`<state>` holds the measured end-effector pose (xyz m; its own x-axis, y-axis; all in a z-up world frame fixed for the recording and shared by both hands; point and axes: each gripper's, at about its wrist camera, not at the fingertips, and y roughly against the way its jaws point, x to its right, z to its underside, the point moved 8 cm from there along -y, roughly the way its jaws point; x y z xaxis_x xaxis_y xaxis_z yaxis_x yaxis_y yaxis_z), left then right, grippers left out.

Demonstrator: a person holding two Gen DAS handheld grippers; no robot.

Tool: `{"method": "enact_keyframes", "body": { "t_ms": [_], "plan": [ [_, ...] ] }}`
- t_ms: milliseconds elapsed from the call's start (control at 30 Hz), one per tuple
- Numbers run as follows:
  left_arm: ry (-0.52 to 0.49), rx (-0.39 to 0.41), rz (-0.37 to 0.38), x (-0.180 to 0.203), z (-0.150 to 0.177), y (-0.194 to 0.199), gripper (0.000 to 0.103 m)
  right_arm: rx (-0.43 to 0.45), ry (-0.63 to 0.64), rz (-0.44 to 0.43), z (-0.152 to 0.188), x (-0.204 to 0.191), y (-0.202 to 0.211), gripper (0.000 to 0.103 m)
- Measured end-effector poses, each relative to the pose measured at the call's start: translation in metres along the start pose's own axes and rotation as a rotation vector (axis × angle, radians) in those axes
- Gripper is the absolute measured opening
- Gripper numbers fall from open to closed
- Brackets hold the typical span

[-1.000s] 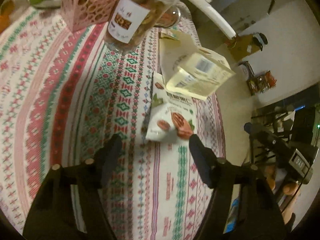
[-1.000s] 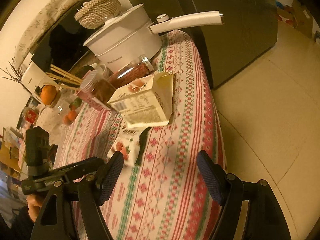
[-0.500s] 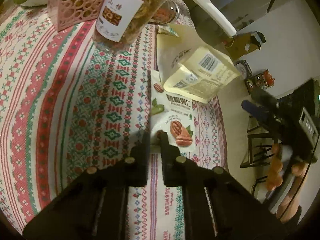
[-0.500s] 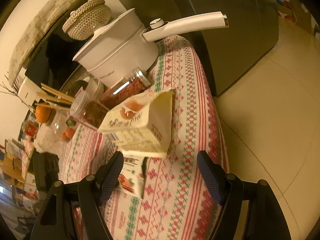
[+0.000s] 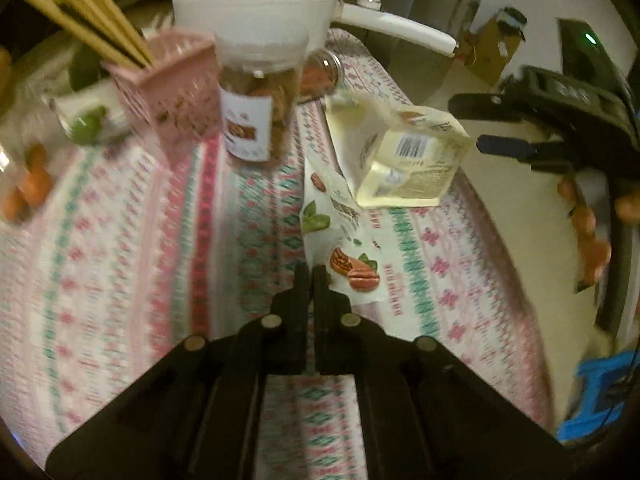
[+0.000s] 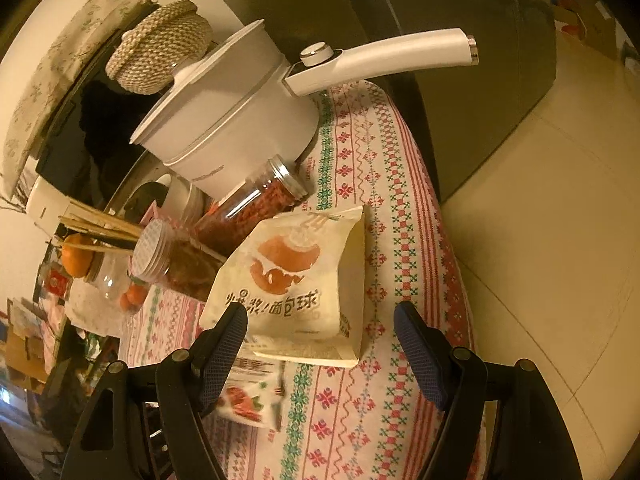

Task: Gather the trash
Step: 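Grasp the cream bread-snack bag with the right tool while the left grasps the pecan packet, then lift the held snack bag off the table with the right tool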

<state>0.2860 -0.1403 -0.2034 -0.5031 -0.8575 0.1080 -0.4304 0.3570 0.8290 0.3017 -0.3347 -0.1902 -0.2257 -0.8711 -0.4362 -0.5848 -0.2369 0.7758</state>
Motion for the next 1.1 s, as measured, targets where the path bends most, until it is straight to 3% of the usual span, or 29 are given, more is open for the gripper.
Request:
{"method": "enact_keyframes", "body": {
  "t_ms": [200, 267, 333, 433, 533, 767, 1100],
  "plan": [
    [-0.095, 0.055, -0.067, -0.001, -0.002, 0.024, 0.002, -0.032, -0.066, -0.012, -0.002, 0.003, -0.019, 0.074],
    [-0.111, 0.069, -0.085, -0.002, -0.002, 0.026, 0.002, -0.046, -0.074, -0.025, 0.001, 0.001, -0.025, 0.059],
    [-0.121, 0.082, -0.096, -0.002, 0.0, 0.031, 0.002, -0.067, -0.085, -0.05, 0.005, -0.002, -0.031, 0.026],
    [-0.117, 0.092, -0.098, -0.002, 0.003, 0.038, 0.002, -0.065, -0.081, -0.076, 0.01, -0.008, -0.029, 0.008],
    [-0.114, 0.099, -0.103, -0.003, 0.008, 0.047, 0.002, -0.054, -0.05, -0.079, 0.012, -0.016, -0.019, 0.003],
    [-0.088, 0.118, -0.096, 0.001, 0.027, 0.086, 0.002, -0.023, 0.009, -0.09, 0.027, -0.034, 0.027, 0.003],
    [-0.101, 0.159, -0.081, 0.028, 0.069, 0.155, 0.002, -0.014, 0.095, -0.112, 0.091, -0.048, 0.114, 0.002]
  ]
}}
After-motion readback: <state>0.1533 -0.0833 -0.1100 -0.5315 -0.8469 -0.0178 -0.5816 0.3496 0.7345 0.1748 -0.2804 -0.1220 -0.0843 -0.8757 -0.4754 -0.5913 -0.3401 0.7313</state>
